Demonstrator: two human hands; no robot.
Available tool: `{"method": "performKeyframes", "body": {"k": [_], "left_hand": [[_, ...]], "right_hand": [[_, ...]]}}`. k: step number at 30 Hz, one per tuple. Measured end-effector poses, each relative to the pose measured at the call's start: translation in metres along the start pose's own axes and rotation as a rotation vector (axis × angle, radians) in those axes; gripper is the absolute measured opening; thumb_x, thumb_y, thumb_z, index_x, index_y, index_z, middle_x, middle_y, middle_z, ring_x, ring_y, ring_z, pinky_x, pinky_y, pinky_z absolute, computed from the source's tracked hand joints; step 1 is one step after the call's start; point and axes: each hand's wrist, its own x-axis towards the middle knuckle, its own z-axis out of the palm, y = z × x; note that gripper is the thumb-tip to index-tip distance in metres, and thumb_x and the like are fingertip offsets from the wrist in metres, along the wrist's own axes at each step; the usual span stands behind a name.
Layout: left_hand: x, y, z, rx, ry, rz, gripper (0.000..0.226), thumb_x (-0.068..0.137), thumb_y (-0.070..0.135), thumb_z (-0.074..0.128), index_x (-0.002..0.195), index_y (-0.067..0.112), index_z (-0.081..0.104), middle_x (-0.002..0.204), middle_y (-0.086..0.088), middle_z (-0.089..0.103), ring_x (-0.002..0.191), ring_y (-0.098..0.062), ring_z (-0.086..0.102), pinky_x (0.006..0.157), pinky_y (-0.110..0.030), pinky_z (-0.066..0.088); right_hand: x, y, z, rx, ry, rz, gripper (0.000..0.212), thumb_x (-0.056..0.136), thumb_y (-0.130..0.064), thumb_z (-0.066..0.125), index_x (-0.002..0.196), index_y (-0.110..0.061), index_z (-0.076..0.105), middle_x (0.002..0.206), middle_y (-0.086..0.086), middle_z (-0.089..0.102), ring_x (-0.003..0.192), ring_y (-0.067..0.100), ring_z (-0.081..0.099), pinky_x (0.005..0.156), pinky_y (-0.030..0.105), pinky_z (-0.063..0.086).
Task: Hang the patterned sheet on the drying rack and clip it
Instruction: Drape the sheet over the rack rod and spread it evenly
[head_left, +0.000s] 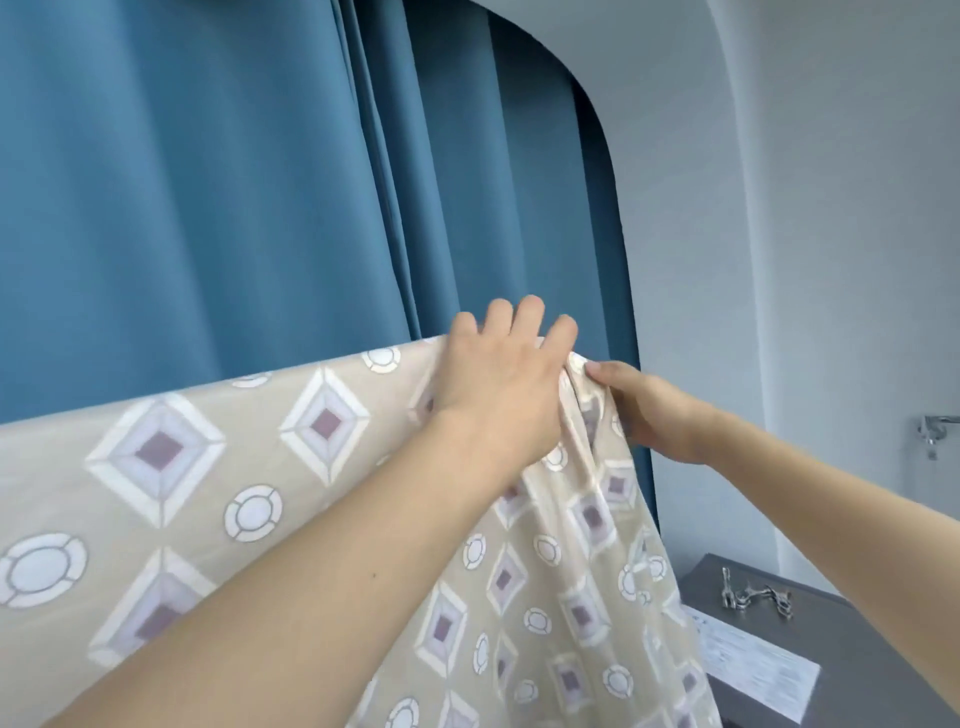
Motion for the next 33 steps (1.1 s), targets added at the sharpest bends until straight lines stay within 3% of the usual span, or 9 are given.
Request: {"method": "performKeyframes", "body": {"k": [5, 8, 11, 15, 18, 21, 25, 30, 33], "left_hand": [[0.007, 0.014, 0.018, 0.148, 0.006, 0.099, 0.029, 0.086, 0.022, 0.049, 0.114, 0.022, 0.046, 0.113, -0.007, 0.047, 0.104, -0.03, 0.042, 0.096, -0.058, 0.026], [0.013, 0.008, 0.016, 0.149, -0.011, 0.154, 0.033, 0.081, 0.009, 0.047, 0.111, 0.023, 0.044, 0.104, -0.005, 0.049, 0.097, -0.028, 0.042, 0.09, -0.046, 0.03], [0.018, 0.006, 0.014, 0.151, 0.006, 0.225, 0.032, 0.085, 0.004, 0.043, 0.111, 0.023, 0.045, 0.09, -0.003, 0.042, 0.084, -0.026, 0.037, 0.078, -0.039, 0.028], [0.023, -0.003, 0.017, 0.155, -0.003, 0.324, 0.027, 0.091, 0.004, 0.041, 0.108, 0.024, 0.048, 0.082, 0.0, 0.036, 0.077, -0.024, 0.036, 0.07, -0.034, 0.027], [0.025, -0.007, 0.02, 0.123, 0.01, 0.362, 0.026, 0.091, 0.005, 0.042, 0.105, 0.024, 0.051, 0.088, 0.001, 0.043, 0.076, -0.023, 0.041, 0.068, -0.034, 0.029], [0.027, -0.011, 0.024, 0.081, 0.03, 0.355, 0.02, 0.094, 0.008, 0.044, 0.1, 0.026, 0.053, 0.091, 0.003, 0.047, 0.076, -0.022, 0.046, 0.067, -0.033, 0.032], [0.03, -0.008, 0.022, 0.002, 0.048, 0.217, 0.018, 0.092, 0.006, 0.045, 0.091, 0.024, 0.044, 0.081, 0.003, 0.037, 0.075, -0.022, 0.041, 0.065, -0.034, 0.03], [0.065, -0.015, -0.005, -0.059, 0.129, -0.096, 0.012, 0.089, 0.013, 0.054, 0.093, 0.021, 0.061, 0.108, -0.006, 0.052, 0.1, -0.029, 0.047, 0.076, -0.036, 0.025], [0.087, -0.031, -0.028, -0.197, 0.054, -0.315, 0.019, 0.079, -0.001, 0.048, 0.077, 0.018, 0.048, 0.092, -0.007, 0.057, 0.082, -0.029, 0.047, 0.072, -0.033, 0.03]], "right_hand": [[-0.035, 0.039, -0.023, -0.126, -0.236, 0.327, 0.07, 0.074, -0.021, 0.075, 0.133, -0.016, 0.039, 0.116, 0.015, 0.067, 0.103, 0.027, 0.065, 0.105, 0.048, 0.044], [-0.048, 0.041, -0.015, -0.555, -0.262, 0.44, 0.08, 0.072, -0.039, 0.081, 0.131, -0.02, 0.031, 0.11, 0.009, 0.07, 0.099, 0.019, 0.068, 0.098, 0.04, 0.05], [-0.054, 0.036, 0.002, -0.948, -0.227, 0.514, 0.082, 0.061, -0.071, 0.075, 0.116, -0.018, 0.044, 0.099, 0.007, 0.07, 0.084, 0.019, 0.068, 0.088, 0.038, 0.055], [-0.055, 0.032, 0.031, -1.103, -0.411, 0.688, 0.093, 0.06, -0.086, 0.058, 0.11, -0.008, 0.06, 0.093, 0.011, 0.07, 0.083, 0.028, 0.07, 0.085, 0.039, 0.056], [-0.049, 0.035, 0.044, -1.142, -0.316, 0.663, 0.073, 0.079, -0.076, 0.044, 0.092, -0.006, 0.062, 0.081, 0.009, 0.071, 0.066, 0.028, 0.062, 0.074, 0.033, 0.052], [-0.042, 0.029, 0.045, -1.102, -0.318, 0.63, 0.048, 0.098, -0.043, 0.032, 0.091, -0.006, 0.063, 0.097, 0.013, 0.074, 0.075, 0.028, 0.065, 0.083, 0.037, 0.055], [-0.034, -0.001, 0.02, -0.929, -0.311, 0.658, 0.05, 0.102, -0.036, 0.035, 0.102, 0.003, 0.066, 0.089, 0.013, 0.074, 0.073, 0.028, 0.07, 0.072, 0.037, 0.059], [-0.017, -0.053, -0.028, -0.396, 0.225, 0.35, 0.045, 0.104, -0.028, 0.038, 0.09, 0.007, 0.062, 0.064, 0.015, 0.071, 0.053, 0.023, 0.068, 0.05, 0.028, 0.057], [-0.001, -0.08, -0.038, 0.016, 0.387, 0.086, 0.038, 0.105, -0.023, 0.034, 0.109, 0.007, 0.057, 0.083, 0.018, 0.072, 0.073, 0.027, 0.071, 0.069, 0.036, 0.06]]}}
